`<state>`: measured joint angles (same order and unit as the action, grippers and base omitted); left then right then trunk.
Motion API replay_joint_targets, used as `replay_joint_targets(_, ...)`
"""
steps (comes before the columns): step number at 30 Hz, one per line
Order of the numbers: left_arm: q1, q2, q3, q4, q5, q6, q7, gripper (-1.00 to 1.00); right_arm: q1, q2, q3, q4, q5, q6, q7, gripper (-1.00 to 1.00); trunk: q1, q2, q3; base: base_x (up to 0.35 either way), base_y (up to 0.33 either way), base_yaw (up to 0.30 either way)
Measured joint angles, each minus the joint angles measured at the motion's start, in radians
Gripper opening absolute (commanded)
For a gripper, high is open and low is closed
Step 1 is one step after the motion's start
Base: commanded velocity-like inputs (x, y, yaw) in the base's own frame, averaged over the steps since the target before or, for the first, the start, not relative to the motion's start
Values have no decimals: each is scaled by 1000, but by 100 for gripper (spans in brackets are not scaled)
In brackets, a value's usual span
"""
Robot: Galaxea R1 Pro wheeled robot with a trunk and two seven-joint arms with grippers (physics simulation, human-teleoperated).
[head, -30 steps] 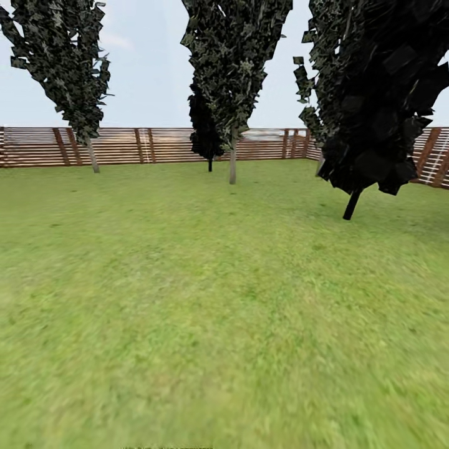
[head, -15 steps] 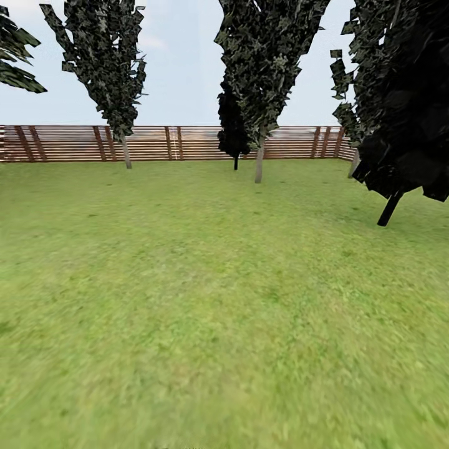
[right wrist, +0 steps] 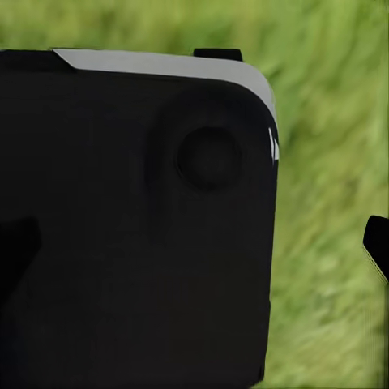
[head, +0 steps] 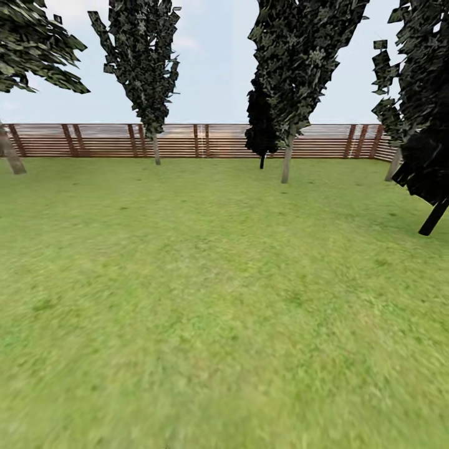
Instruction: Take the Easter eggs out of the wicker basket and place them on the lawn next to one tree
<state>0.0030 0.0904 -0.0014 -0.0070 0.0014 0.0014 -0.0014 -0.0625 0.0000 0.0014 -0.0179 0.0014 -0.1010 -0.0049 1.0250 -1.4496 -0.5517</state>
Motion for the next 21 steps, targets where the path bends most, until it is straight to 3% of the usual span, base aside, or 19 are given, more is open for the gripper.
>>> replay_joint_targets(21,0,0,0,0,0,0,0,100,0,0,0,0,0,0,0,100,0,0,-12,0,0,278)
